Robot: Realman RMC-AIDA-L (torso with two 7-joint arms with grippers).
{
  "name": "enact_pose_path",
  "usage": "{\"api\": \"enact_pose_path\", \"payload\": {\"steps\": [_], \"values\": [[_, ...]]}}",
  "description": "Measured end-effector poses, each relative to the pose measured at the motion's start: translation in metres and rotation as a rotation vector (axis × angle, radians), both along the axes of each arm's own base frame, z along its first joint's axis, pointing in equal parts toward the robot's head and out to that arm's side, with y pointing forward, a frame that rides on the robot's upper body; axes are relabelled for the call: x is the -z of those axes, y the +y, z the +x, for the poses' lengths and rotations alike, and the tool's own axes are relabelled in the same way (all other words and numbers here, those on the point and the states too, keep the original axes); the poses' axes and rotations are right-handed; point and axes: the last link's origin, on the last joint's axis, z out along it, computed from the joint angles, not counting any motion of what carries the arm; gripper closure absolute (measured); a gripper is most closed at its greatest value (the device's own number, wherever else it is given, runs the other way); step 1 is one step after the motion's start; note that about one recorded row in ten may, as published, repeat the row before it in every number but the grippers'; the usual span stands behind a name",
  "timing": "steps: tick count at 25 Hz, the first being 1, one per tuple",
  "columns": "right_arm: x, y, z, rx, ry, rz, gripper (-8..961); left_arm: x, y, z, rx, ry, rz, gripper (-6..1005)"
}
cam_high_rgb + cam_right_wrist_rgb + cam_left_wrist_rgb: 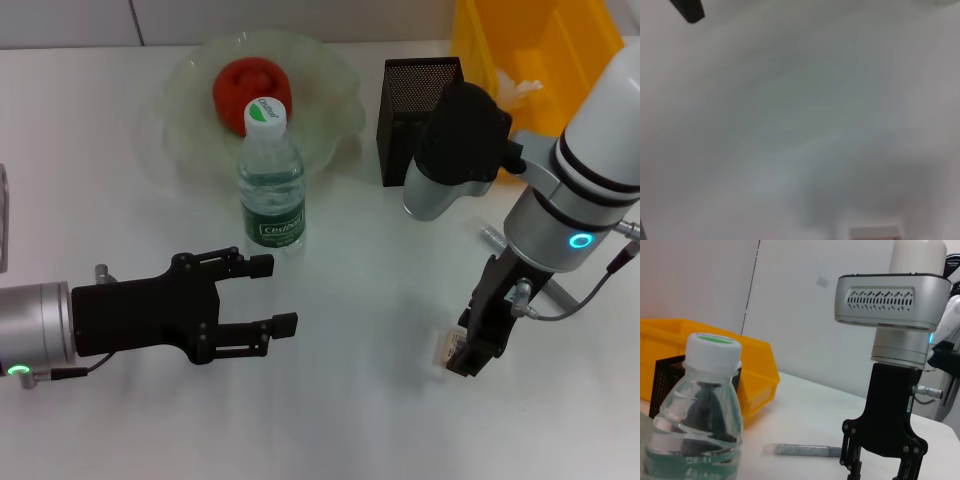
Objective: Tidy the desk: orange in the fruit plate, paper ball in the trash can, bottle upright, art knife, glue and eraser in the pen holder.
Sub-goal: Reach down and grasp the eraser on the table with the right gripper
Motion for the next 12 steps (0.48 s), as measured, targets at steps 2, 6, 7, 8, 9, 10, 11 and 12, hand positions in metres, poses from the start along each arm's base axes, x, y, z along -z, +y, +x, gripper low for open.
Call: {"api": "enact_pose_path", "payload": {"steps": [2, 6, 7, 8, 9, 10, 11, 12], "values": [[0.0009, -0.0003, 0.0006, -0.001, -0.003, -0.001, 377, 0.0000, -0.0001, -0.0001, 0.000, 0.000, 0.000, 202], [0.0038, -0.0002, 0.0030, -0.002, -0.009, 0.000, 379, 0.0012, 0.0002, -0.0002, -0.004, 0.002, 0.003, 202], [0.0043, 0.0000, 0.0035, -0.002, -0.009, 0.001, 379, 0.0015, 0.0001, -0.0002, -0.004, 0.002, 0.002, 202], [0.0057, 0.0003, 0.0045, -0.004, -0.011, 0.003, 394, 0.0016, 0.0000, -0.0002, -0.004, 0.003, 0.002, 202], [0.0057, 0.0003, 0.0045, -0.004, -0.011, 0.003, 410, 0.0016, 0.0000, -0.0002, -0.004, 0.003, 0.002, 202], [0.0069, 0.0008, 0.0049, -0.008, -0.012, 0.006, 425, 0.0016, 0.0000, -0.0003, -0.005, 0.003, 0.002, 202], [0.0069, 0.0008, 0.0049, -0.008, -0.012, 0.006, 441, 0.0016, 0.0000, -0.0003, -0.005, 0.003, 0.002, 202], [0.0074, 0.0011, 0.0052, -0.008, -0.012, 0.009, 456, 0.0016, 0.0000, -0.0003, -0.005, 0.003, 0.002, 202]]}}
